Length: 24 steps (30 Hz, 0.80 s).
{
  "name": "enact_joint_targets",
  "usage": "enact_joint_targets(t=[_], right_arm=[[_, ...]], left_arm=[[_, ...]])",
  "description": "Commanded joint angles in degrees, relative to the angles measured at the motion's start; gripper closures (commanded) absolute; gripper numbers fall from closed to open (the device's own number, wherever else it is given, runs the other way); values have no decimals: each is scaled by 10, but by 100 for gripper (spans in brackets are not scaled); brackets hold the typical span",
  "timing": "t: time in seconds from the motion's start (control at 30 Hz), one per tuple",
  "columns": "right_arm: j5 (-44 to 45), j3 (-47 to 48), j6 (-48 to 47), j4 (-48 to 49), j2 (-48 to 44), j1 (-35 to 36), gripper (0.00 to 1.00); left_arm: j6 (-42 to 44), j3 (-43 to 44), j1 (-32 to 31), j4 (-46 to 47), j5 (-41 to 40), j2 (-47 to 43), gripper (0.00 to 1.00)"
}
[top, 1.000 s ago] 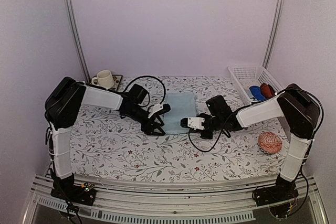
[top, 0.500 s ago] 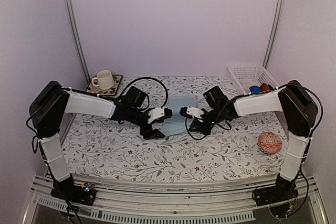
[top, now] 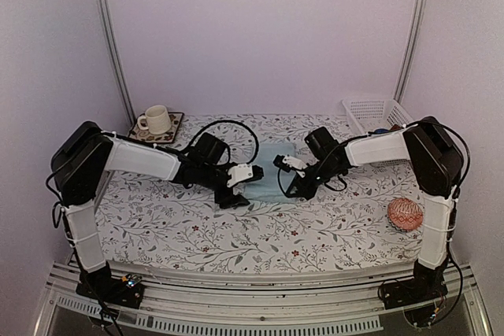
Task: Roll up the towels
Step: Roll the towel at the center of the board.
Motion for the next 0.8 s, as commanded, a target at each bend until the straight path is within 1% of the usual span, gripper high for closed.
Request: enact_joint_targets(t=[0.0, 0.17, 0.33, 0.53, 0.63, 0.77], right_arm=[[-2, 16, 22, -21, 20, -6, 98], [3, 23, 25, -21, 25, -11, 98], [10, 27, 26, -24, 32, -14, 98], [11, 37, 26, -29, 41, -19, 98], [10, 38, 28, -30, 41, -23, 98], [9, 40, 28, -32, 42, -25, 98]], left_arm=[[-25, 28, -5, 33, -46, 23, 25], [-60, 52, -3, 35, -33, 65, 30], [-92, 63, 12, 38, 6, 74, 34], [-107, 60, 33, 37, 76, 61, 34], [-119, 58, 41, 39, 80, 54, 33], [-157, 63, 52, 55, 74, 50, 31]])
